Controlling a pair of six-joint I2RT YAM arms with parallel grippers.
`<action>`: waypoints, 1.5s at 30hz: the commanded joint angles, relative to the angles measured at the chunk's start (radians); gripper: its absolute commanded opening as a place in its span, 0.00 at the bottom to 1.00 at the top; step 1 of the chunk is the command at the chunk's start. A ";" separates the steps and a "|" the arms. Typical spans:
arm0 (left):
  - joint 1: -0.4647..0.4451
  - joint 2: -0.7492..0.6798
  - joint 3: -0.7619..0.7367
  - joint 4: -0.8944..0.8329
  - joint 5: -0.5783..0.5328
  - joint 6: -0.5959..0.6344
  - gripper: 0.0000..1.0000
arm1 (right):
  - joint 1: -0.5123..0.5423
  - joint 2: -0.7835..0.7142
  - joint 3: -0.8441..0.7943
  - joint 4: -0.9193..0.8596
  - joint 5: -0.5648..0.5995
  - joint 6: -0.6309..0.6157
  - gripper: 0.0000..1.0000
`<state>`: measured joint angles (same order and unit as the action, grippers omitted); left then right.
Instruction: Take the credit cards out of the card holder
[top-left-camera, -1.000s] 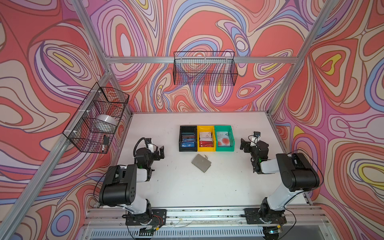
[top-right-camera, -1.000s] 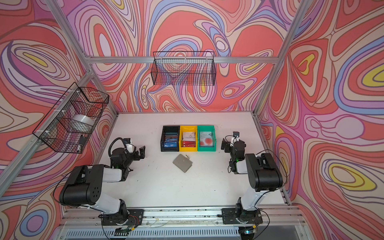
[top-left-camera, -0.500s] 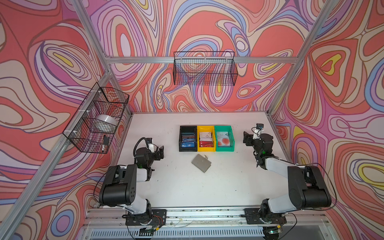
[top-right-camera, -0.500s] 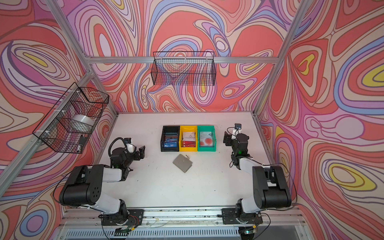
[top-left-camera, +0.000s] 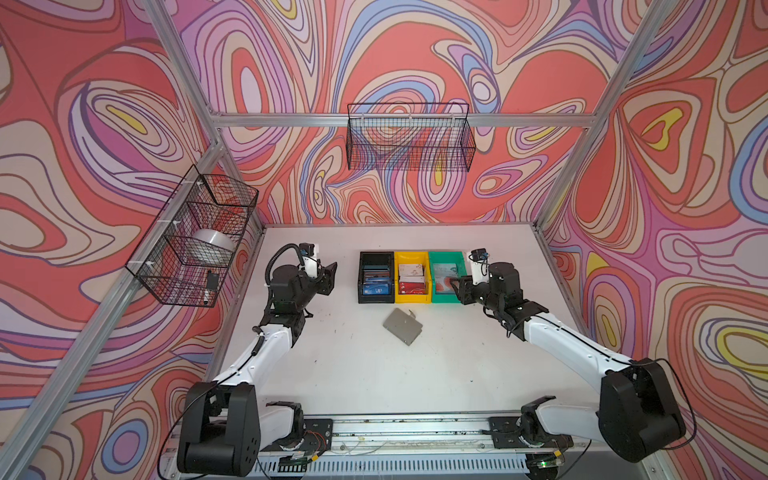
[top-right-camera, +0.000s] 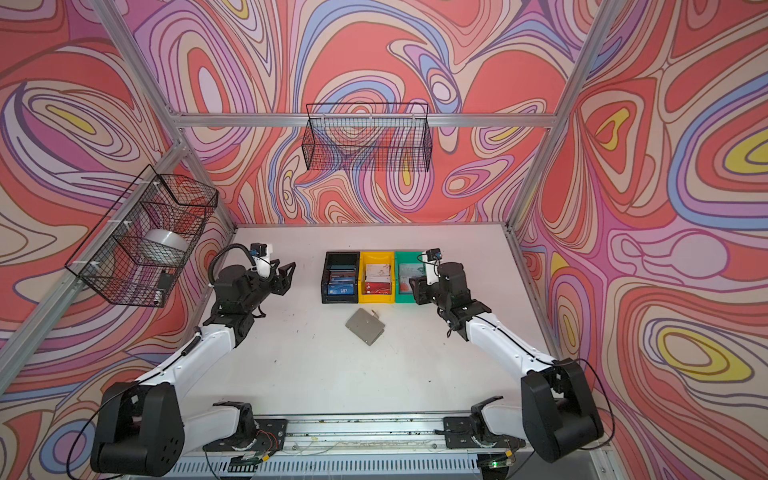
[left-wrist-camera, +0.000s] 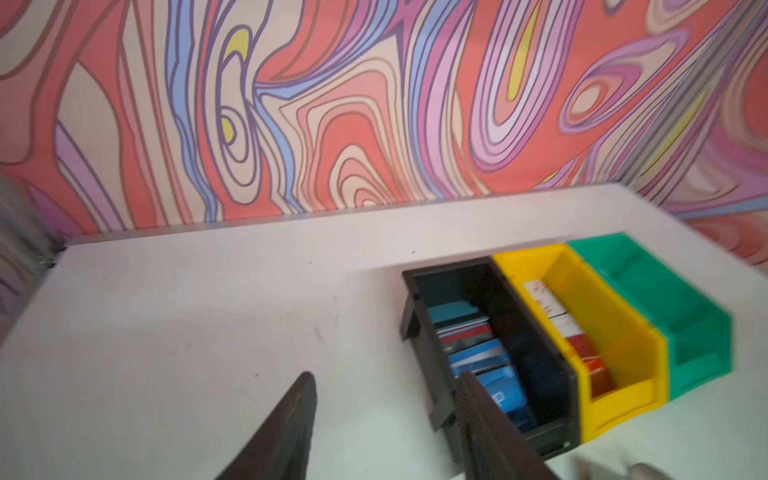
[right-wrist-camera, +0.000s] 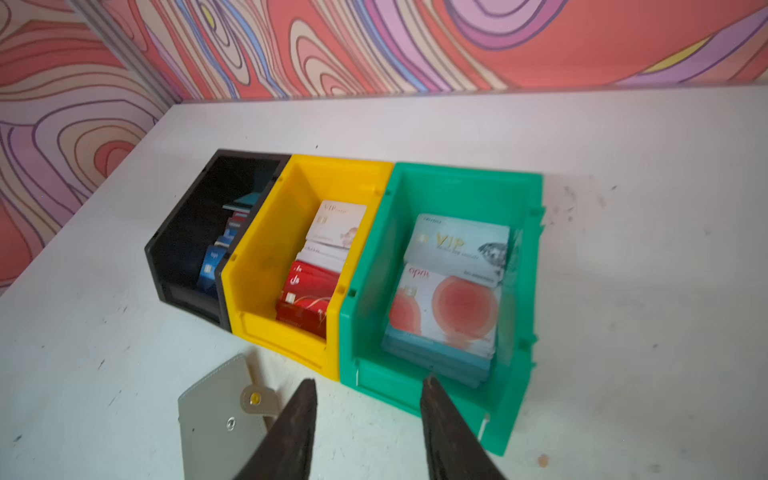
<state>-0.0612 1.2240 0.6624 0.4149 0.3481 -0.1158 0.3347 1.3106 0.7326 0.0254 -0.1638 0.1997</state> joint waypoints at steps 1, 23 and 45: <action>-0.038 0.055 0.017 -0.133 0.167 -0.227 0.50 | 0.038 0.063 -0.036 -0.028 -0.040 0.100 0.40; -0.388 0.217 -0.050 -0.343 0.070 -0.352 0.29 | 0.280 0.434 0.090 -0.057 0.122 0.162 0.31; -0.481 0.404 0.028 -0.334 0.062 -0.381 0.29 | 0.344 0.359 0.037 -0.081 0.138 0.152 0.30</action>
<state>-0.5377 1.6073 0.6758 0.1001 0.4217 -0.4980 0.6659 1.6848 0.7856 -0.0406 -0.0116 0.3573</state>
